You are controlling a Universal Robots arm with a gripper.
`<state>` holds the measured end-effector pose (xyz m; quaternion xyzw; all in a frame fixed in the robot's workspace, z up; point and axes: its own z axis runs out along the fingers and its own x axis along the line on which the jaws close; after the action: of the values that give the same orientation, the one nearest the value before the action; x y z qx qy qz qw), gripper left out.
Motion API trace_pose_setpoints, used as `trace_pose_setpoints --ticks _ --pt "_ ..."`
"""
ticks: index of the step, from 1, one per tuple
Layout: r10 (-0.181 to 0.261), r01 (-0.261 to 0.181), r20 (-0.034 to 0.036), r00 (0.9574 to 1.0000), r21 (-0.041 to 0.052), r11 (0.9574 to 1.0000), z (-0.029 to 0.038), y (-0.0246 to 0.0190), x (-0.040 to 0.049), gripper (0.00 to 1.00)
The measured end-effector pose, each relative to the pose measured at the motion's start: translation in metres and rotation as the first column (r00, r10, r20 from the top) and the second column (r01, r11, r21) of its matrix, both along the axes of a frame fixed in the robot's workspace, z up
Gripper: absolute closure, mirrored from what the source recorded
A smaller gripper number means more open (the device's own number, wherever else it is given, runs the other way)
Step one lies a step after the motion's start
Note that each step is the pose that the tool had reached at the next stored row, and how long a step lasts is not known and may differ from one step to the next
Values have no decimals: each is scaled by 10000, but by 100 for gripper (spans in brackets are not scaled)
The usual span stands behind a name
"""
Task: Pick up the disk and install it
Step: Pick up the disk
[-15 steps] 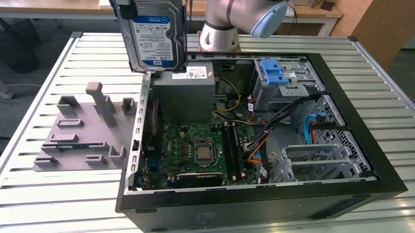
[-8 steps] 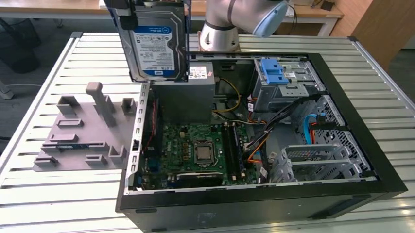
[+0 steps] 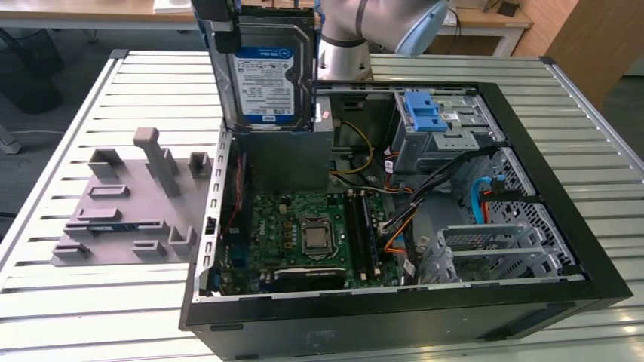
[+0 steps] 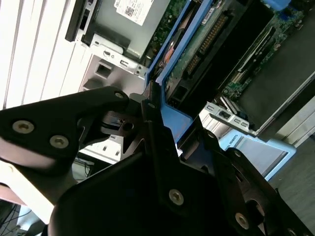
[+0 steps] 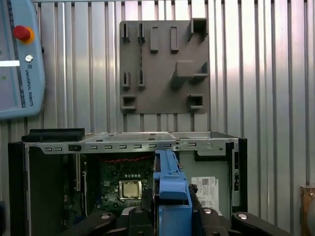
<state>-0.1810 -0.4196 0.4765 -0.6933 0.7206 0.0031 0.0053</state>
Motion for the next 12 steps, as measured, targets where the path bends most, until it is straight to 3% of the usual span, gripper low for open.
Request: trace_pose_setpoints --ticks 12 --pt "-1 1 1 10000 0 10000 -30 0 545 64"
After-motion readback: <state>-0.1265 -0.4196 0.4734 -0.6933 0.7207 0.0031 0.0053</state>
